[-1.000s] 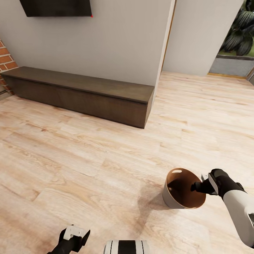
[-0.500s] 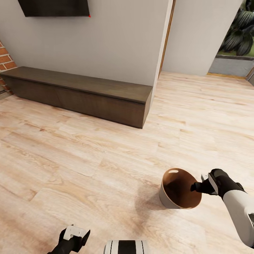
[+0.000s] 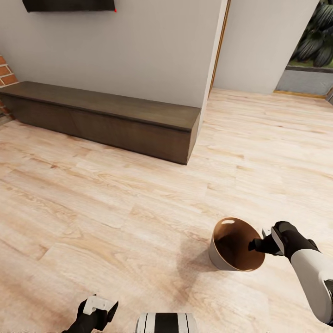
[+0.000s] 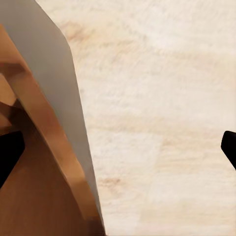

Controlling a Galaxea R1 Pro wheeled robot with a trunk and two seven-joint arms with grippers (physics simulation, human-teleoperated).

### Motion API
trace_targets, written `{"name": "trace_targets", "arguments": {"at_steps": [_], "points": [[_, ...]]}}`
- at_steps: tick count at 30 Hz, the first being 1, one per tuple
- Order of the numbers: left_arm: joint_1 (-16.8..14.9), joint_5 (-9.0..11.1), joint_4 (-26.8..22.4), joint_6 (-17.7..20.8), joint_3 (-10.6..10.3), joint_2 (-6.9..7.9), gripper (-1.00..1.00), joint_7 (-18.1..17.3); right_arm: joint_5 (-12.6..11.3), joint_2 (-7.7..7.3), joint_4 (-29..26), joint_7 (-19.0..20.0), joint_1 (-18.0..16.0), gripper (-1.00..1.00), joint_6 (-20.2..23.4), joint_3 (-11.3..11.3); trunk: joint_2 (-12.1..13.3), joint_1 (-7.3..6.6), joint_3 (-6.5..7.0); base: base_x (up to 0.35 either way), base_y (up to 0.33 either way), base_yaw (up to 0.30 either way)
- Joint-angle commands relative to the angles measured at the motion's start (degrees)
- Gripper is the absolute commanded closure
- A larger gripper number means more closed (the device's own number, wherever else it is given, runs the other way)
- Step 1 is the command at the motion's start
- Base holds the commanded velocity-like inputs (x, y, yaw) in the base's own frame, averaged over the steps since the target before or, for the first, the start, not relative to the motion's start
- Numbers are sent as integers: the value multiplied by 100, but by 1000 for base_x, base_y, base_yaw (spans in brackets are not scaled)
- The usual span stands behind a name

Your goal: Put the three can of soda from the living room inside the tash can in the kitchen.

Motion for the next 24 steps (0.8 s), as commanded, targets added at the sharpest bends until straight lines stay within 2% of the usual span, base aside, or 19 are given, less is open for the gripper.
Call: {"name": "trace_targets", "arguments": {"at_steps": [1,24], "points": [[0,0,0,2,0,0,-100,1,0,3,0,0,0,-100,0,0,0,0,-1,0,0,0],[5,0,0,-5,0,0,-100,-2,0,17,0,-1,0,-100,0,0,0,0,-1,0,0,0]]}}
